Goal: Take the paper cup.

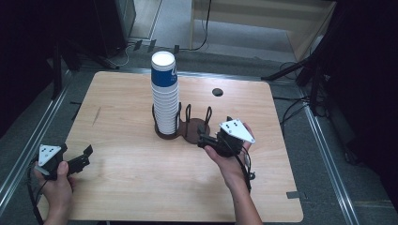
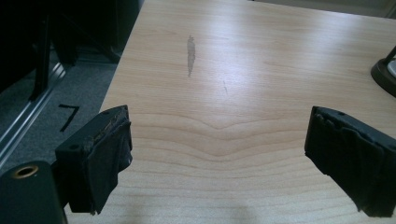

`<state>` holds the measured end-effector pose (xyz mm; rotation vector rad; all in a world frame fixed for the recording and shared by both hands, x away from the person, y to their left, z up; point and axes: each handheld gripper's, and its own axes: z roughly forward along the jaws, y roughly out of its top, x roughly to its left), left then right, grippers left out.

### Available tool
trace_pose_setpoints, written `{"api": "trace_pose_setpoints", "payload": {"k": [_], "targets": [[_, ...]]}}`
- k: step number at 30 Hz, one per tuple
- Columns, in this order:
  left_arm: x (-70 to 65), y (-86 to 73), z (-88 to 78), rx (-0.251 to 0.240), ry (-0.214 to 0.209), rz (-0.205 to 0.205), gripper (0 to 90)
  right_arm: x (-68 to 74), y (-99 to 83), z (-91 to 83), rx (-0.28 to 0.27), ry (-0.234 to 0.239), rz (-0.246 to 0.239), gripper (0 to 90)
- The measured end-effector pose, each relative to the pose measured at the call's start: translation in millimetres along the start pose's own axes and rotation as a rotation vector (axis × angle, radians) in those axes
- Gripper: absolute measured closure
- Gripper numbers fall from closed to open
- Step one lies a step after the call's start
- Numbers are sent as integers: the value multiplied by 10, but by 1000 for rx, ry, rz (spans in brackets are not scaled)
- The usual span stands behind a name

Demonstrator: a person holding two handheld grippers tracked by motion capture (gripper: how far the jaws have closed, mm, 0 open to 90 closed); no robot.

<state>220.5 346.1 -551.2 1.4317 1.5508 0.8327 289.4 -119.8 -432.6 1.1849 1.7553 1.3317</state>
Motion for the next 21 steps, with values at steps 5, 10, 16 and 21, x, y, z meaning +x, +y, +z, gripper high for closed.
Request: {"api": "trace_pose_setpoints", "payload": {"k": [5,10,16,21], "targets": [[-19,2,11,4,-2,13,82,76,116,46,-11,20,-4,29],[-11,5,15,7,-7,7,82,249,268,115,-28,40,-35,29],[-5,10,22,20,-14,14,81,502,414,248,-36,64,-55,29],[-5,11,30,21,-17,10,82,580,476,323,-40,72,-60,29]]}}
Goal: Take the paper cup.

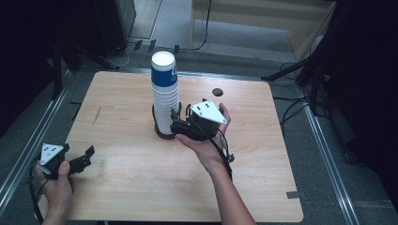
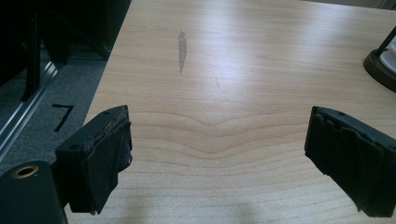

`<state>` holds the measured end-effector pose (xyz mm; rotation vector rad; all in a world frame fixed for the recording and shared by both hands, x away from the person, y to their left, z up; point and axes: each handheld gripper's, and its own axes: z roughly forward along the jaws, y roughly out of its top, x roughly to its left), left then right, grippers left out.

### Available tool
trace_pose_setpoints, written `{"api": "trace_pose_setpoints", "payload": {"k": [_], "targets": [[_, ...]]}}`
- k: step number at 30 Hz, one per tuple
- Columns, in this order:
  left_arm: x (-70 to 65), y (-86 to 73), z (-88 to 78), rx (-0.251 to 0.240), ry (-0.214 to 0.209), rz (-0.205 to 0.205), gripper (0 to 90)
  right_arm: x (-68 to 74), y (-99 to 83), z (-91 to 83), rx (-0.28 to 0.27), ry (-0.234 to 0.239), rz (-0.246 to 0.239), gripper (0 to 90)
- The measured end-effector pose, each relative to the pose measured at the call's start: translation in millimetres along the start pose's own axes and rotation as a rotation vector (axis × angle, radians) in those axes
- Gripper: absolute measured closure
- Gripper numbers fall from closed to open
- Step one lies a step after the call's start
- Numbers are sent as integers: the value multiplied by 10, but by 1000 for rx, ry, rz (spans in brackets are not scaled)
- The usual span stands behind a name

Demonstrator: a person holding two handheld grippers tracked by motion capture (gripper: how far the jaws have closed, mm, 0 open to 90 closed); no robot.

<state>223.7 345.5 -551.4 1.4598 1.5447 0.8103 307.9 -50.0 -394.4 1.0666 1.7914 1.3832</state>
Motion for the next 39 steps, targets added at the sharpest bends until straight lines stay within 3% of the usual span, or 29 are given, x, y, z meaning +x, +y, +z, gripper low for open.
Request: {"api": "trace_pose_setpoints", "payload": {"k": [8,23,39], "targets": [[-1,2,3,1,-2,2,82,106,49,189,14,9,9,29],[4,1,-4,2,-7,5,82,151,272,382,-27,33,48,29],[4,-6,-12,-13,-13,0,82,278,450,621,-61,42,29,30]]}}
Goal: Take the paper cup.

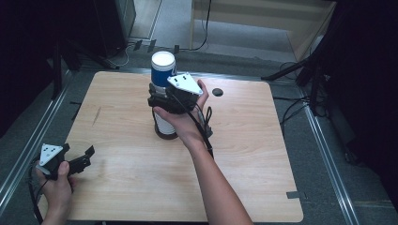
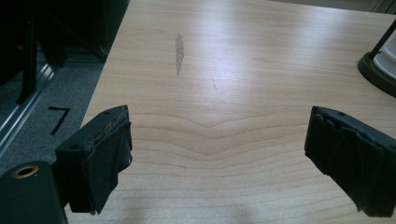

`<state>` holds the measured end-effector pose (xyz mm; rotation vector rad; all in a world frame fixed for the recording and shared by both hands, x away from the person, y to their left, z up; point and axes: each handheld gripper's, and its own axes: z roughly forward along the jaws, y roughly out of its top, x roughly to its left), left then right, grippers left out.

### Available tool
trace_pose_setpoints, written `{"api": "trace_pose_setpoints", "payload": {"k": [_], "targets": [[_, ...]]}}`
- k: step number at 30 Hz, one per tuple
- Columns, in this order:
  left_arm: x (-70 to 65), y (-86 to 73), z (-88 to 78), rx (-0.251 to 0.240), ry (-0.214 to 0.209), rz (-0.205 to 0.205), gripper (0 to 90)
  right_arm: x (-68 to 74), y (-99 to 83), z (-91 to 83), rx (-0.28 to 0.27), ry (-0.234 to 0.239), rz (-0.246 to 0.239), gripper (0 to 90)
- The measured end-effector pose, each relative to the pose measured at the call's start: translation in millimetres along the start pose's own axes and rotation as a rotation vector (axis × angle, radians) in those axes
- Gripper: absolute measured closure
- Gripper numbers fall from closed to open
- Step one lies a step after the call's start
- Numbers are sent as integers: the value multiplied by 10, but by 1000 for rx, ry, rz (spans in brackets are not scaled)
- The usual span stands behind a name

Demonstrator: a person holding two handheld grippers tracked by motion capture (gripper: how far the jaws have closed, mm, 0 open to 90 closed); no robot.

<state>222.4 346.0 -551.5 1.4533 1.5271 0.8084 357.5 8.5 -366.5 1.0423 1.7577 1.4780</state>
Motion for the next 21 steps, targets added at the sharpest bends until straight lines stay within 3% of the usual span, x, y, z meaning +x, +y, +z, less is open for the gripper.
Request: {"api": "trace_pose_setpoints", "payload": {"k": [9,14,21], "targets": [[9,0,-5,2,-6,-3,82,32,30,137,-15,-8,10,72],[10,1,-6,3,-6,-5,82,24,39,175,-24,-19,35,147],[20,2,-6,4,-11,-13,81,48,57,157,-63,-26,11,197]]}}
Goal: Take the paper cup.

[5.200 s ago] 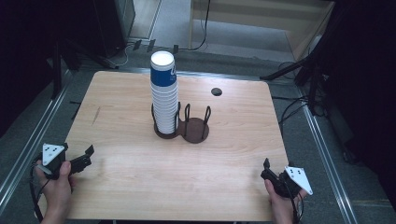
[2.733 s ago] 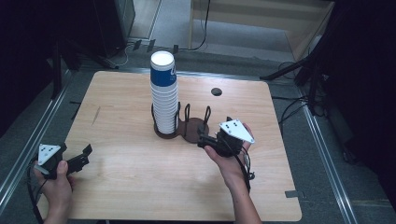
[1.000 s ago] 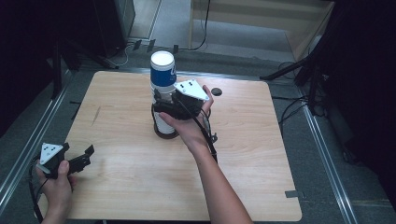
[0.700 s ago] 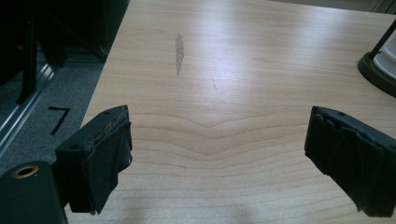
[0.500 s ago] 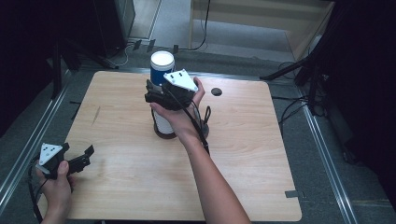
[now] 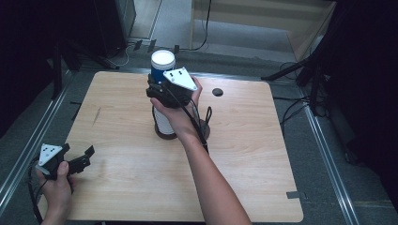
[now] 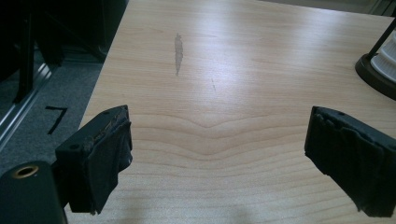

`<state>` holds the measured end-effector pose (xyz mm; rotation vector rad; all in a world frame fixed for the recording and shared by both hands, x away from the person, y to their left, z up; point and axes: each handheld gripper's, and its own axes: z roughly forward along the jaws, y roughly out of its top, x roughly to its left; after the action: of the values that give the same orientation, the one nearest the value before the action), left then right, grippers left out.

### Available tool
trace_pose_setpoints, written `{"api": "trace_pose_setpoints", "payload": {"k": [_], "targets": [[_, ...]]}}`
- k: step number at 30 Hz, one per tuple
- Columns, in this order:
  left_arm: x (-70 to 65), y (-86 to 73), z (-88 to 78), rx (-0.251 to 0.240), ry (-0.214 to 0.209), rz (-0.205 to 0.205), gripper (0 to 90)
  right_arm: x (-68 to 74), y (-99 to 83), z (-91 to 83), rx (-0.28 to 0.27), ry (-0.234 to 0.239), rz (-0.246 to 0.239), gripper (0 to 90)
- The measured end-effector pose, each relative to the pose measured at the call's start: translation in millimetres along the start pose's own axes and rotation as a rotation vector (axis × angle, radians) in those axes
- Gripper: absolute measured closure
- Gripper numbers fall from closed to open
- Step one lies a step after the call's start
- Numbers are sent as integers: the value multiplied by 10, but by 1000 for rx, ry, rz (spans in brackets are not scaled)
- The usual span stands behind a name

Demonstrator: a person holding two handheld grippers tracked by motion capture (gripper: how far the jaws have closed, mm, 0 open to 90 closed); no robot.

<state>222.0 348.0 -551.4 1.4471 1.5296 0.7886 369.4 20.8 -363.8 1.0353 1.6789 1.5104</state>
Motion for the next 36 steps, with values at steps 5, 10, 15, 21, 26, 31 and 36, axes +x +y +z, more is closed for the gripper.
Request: {"api": "trace_pose_setpoints", "payload": {"k": [5,10,15,21,26,31,36], "targets": [[-1,-1,-2,-3,0,0,82,-7,93,-31,-28,2,3,199],[-1,-3,-4,-6,0,-2,82,-8,155,-54,-43,5,6,201],[4,-3,-2,-8,-1,-8,82,-7,229,-70,-56,3,8,202],[4,-3,-2,-9,-1,-7,82,-3,308,-106,-83,-5,4,204],[4,-3,-2,-8,-1,-7,82,-6,389,-150,-113,-3,12,207],[3,-2,-3,-7,-1,-6,82,-14,475,-203,-141,1,18,210],[2,-3,-2,-7,0,-5,82,-45,537,-259,-156,-9,17,210]]}}
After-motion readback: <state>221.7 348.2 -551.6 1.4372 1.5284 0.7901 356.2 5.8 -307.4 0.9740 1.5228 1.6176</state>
